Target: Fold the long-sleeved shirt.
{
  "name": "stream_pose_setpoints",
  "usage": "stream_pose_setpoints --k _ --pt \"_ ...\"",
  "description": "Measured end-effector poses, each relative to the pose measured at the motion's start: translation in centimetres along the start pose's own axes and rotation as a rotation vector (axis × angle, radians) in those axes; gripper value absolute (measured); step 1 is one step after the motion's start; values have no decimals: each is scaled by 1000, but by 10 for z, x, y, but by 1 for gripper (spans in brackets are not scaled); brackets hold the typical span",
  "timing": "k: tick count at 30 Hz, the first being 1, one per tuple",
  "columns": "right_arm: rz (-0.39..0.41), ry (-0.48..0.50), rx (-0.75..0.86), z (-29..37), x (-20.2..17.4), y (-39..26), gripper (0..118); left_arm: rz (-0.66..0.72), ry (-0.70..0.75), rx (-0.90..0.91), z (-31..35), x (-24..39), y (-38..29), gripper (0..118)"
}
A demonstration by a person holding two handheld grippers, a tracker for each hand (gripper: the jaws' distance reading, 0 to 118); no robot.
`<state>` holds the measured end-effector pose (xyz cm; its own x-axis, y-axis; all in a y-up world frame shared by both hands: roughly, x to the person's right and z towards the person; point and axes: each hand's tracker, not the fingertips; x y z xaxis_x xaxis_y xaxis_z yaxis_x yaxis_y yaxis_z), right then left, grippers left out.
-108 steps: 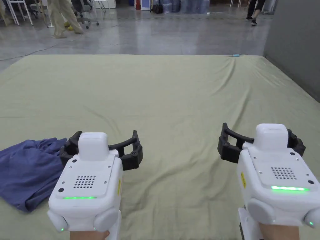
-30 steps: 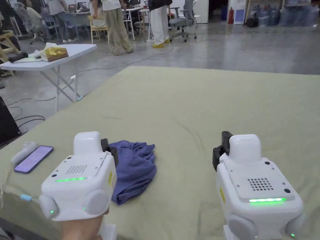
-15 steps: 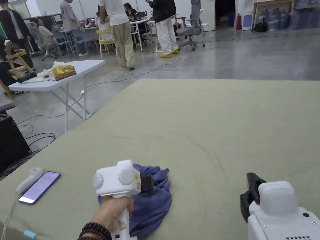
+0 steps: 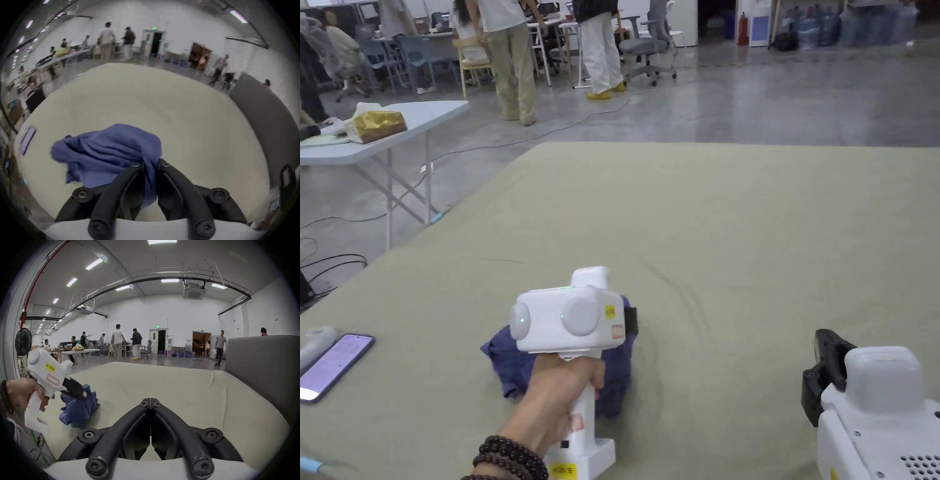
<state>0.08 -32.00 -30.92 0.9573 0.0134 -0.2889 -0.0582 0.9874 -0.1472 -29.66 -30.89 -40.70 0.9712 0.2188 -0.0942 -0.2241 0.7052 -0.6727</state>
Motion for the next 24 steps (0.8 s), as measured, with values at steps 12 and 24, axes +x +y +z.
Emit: stream_pose_setpoints --k 12,24 --pt "-46 -334 6 72 134 4 0 -143 -473 -241 -107 295 -88 6" --pt "-37 -319 -18 83 133 -3 0 -144 -288 194 6 200 -73 117"
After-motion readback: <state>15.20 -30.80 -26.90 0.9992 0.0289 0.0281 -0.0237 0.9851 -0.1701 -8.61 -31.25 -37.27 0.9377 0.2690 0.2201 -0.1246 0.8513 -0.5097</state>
